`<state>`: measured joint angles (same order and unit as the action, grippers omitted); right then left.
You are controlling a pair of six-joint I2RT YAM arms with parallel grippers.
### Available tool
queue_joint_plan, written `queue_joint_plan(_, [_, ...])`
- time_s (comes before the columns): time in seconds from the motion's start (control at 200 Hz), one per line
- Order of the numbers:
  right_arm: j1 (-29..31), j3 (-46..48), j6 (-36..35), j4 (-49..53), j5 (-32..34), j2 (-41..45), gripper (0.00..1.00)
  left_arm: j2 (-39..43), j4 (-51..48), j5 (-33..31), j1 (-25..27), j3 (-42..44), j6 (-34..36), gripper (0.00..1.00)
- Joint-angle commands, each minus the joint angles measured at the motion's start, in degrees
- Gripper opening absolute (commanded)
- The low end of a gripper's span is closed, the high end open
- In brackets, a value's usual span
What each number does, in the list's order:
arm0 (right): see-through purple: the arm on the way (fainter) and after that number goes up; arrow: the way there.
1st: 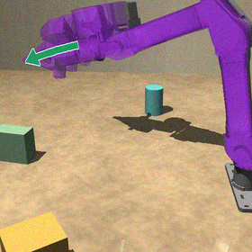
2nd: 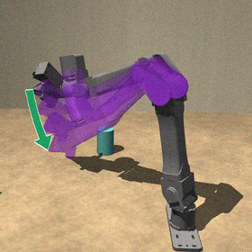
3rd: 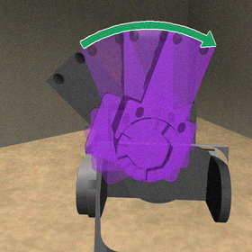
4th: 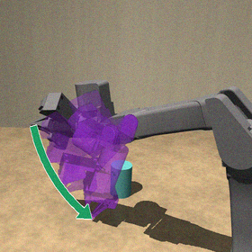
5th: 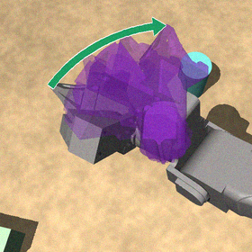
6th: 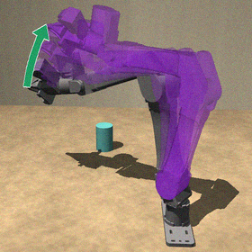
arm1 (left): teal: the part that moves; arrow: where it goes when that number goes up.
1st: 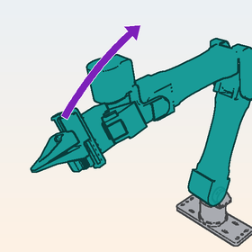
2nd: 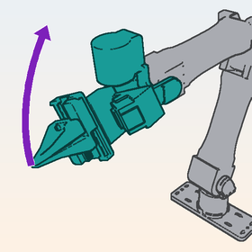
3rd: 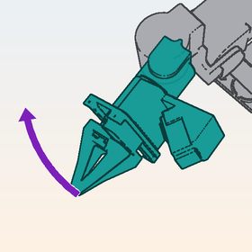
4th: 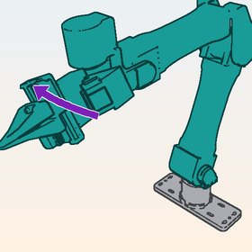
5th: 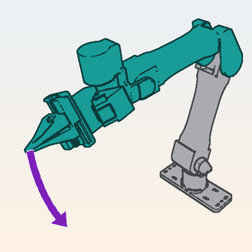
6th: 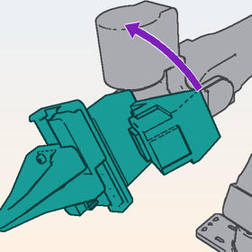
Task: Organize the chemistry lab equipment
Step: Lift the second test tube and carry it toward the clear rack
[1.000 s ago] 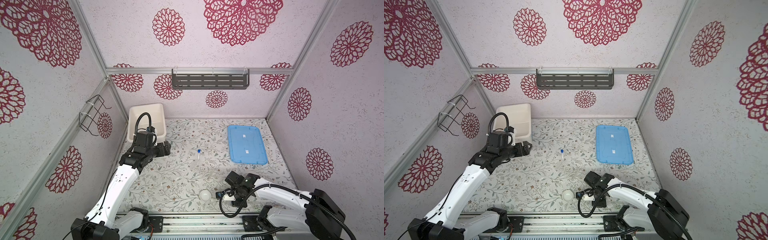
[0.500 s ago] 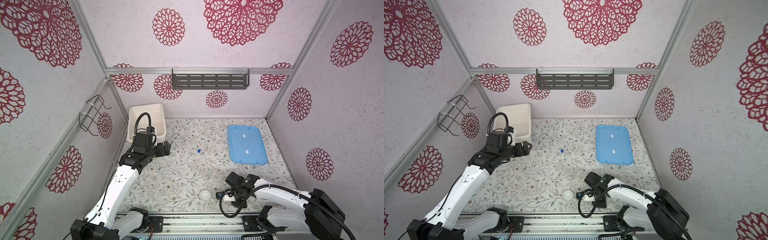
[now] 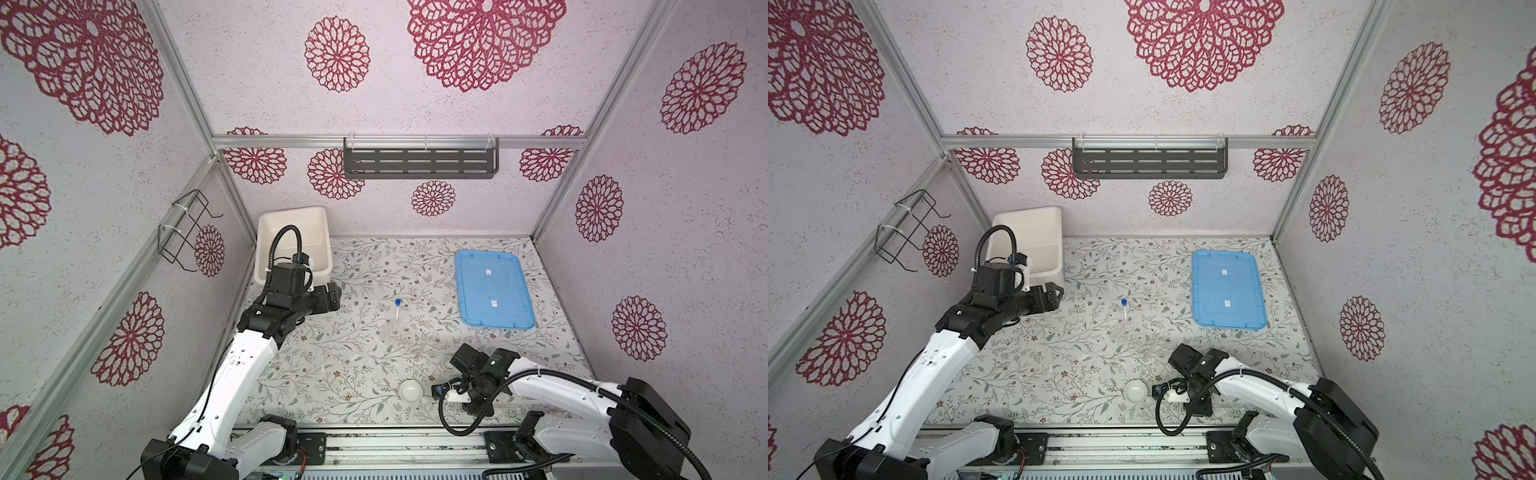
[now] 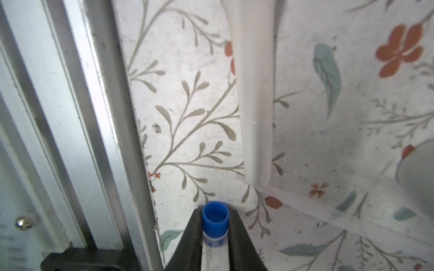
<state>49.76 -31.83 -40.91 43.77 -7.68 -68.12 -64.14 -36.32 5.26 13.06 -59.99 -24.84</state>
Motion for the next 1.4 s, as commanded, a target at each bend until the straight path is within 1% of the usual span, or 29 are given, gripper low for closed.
queue_joint_plan(0.0, [1.8, -2.7, 0.2, 2.0, -3.0, 1.5, 0.22, 0.6, -0.4, -0.6, -0.5, -0.7, 0.9, 0.91])
queue_joint_plan(0.085, [4.0, -3.9, 0.9, 1.4, -4.2, 1.8, 0.22, 0.4, -0.8, -0.5, -0.5, -1.2, 1.0, 0.92])
queue_joint_plan(0.205, [5.6, -5.9, 3.2, -0.6, -6.2, 2.1, 0.22, 0.3, -2.0, -1.0, -0.5, -2.0, 1.5, 0.92])
queue_joint_plan(0.325, [6.2, -9.1, 6.4, -2.1, -10.4, 1.4, 0.22, 0.4, -2.5, -1.4, -0.5, -2.5, 1.7, 0.92])
queue_joint_plan(0.45, [6.9, -12.6, 9.1, -4.0, -12.3, 0.8, 0.22, 0.4, -2.7, -1.3, -0.6, -2.9, 1.5, 0.92])
queue_joint_plan(0.595, [6.9, -15.5, 13.0, -9.4, -14.9, 1.5, 0.21, 0.4, -2.9, -1.1, -0.6, -3.4, 1.5, 0.92])
queue_joint_plan(0.731, [6.9, -18.1, 16.3, -14.0, -17.7, 0.0, 0.21, -0.1, -3.0, -0.5, -0.6, -3.8, 1.7, 0.92])
queue_joint_plan(0.891, [6.9, -19.3, 22.1, -24.9, -18.3, -0.1, 0.19, -0.7, -3.7, -0.1, -0.6, -4.8, 1.9, 0.92])
queue_joint_plan(1.101, [5.5, -18.0, 28.3, -40.8, -12.6, -1.0, 0.19, -1.1, -4.7, 0.0, -0.6, -6.0, 2.1, 0.92])
queue_joint_plan(1.186, [3.7, -15.7, 32.2, -49.4, -13.0, -1.1, 0.19, -1.7, -6.0, -0.1, -0.7, -7.1, 3.0, 0.92])
queue_joint_plan(1.301, [0.6, -11.7, 37.9, -64.6, -15.2, -1.6, 0.19, -2.3, -8.2, -1.0, -0.8, -8.7, 4.0, 0.91])
queue_joint_plan(1.396, [-1.4, -10.1, 39.3, -73.4, -14.4, -3.3, 0.19, -2.6, -8.3, -1.0, -0.8, -9.2, 3.6, 0.92])
